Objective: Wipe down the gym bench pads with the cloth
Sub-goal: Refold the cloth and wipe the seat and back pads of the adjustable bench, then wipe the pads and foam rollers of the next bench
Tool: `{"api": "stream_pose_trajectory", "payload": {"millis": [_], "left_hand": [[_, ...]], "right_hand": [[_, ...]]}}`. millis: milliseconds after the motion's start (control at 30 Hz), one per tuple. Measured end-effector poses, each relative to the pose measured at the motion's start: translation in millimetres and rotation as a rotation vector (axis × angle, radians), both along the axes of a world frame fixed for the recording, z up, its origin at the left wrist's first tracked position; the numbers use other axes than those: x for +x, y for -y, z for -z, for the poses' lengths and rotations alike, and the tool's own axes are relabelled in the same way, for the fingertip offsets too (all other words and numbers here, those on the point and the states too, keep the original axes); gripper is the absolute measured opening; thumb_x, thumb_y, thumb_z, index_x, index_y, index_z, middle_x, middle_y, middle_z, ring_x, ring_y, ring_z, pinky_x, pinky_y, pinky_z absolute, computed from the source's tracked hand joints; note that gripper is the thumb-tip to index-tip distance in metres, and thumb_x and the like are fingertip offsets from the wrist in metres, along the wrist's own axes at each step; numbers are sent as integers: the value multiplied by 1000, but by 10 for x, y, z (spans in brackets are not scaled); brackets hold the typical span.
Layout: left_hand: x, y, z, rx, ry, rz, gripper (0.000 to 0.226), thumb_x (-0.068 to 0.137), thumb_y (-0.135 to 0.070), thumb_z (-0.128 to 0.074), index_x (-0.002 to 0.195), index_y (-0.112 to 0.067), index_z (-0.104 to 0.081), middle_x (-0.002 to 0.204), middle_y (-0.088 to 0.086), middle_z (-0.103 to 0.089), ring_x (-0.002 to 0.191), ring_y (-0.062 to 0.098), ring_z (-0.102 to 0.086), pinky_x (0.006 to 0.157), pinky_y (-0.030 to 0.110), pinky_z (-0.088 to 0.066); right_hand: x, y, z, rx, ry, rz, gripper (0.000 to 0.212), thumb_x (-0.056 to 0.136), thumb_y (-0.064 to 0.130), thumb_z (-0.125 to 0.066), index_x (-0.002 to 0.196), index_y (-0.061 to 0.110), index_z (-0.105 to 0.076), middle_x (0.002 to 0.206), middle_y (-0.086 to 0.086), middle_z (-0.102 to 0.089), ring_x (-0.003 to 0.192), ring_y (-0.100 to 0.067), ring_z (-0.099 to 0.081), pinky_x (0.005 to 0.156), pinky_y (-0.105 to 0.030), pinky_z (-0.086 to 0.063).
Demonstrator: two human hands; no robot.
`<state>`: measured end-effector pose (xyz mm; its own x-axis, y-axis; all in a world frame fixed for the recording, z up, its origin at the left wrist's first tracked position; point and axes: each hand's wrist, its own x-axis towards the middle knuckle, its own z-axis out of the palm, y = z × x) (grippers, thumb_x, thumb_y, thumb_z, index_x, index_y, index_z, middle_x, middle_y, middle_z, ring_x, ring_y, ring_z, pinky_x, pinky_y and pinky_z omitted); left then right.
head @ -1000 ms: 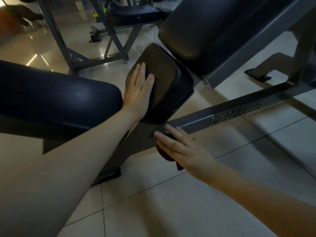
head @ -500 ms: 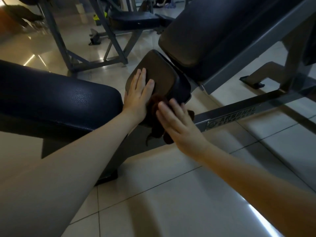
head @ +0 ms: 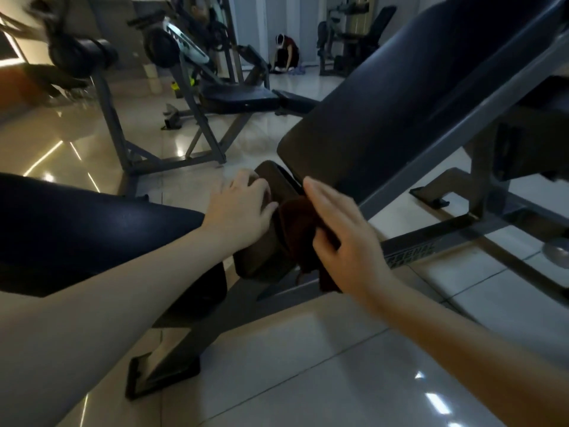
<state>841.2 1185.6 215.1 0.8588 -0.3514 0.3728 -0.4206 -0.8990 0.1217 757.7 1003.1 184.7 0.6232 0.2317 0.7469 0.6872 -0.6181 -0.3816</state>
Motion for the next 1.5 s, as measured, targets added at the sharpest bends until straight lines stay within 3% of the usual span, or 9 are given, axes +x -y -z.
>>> {"api": "stream_pose_trajectory", "payload": {"millis": [133,267,400,567,733,1000,1100,1233,1500], "left_hand": [[-69,111,-437,-847,-552,217,30,104,-37,-42,93,-21,-65,95,3,-66,93,16,-63,87,31,-46],[-72,87,-673,-1142,-848,488,54,80,-61,-47,113,-22,-66,104,-1,-71,92,11,-69,83,31,-53],[41,16,-714,-1040,-769,477,41,75,-44,-69,109,-20,-64,105,-1,-75,102,14,-70,95,39,-52],[217,21,-823,-1083,-769,441,16,97,-13,-54,107,-17,-66,96,1,-75,89,13,-73,67,23,-58],[361,128,-981,-946,-697,526,22,99,-7,-51,104,-20,-68,90,-4,-76,85,9,-72,69,19,-57],[603,533,-1313,-895,-730,485,16,96,-11,-56,90,-20,-69,86,5,-73,84,21,-70,78,32,-55],[675,718,-1885,-835,-787,495,21,95,-14,-56,81,-23,-69,74,1,-69,72,16,-66,70,32,-52],[752,1028,-2917,-694,-771,503,21,94,-20,-58,80,-29,-71,74,-2,-72,67,14,-69,63,30,-57],[845,1806,-5055,-491,-587,703,14,95,-20,-60,88,-30,-69,72,-14,-69,66,3,-66,56,14,-50]], "right_hand": [[162,10,-588,265,-171,69,66,86,-5,-61,145,18,-40,141,9,-42,127,2,-43,101,-5,-34],[359,3,-926,368,-239,56,69,84,2,-69,144,21,-43,131,5,-53,115,4,-53,97,-6,-40],[511,-32,-1013,252,-243,121,67,82,9,-73,141,23,-45,126,8,-56,113,1,-56,97,-14,-46],[544,19,-1141,189,-428,191,62,73,20,-82,127,31,-54,113,15,-63,106,1,-60,94,-28,-53],[585,169,-1317,304,-821,24,43,71,19,-80,112,21,-67,100,2,-75,94,-13,-71,87,-39,-57],[642,646,-1667,403,-1044,-109,45,74,14,-71,118,6,-63,104,-7,-74,93,-18,-72,70,-26,-59],[704,866,-2072,478,-1062,-182,50,77,12,-71,125,6,-60,116,-12,-70,105,-25,-68,86,-34,-57],[718,1183,-2872,637,-983,-196,31,75,12,-68,106,6,-67,101,-11,-73,97,-25,-70,79,-32,-58],[296,1951,-5046,541,-826,150,48,70,25,-80,114,14,-64,102,-5,-72,98,-20,-70,85,-36,-57]]}}
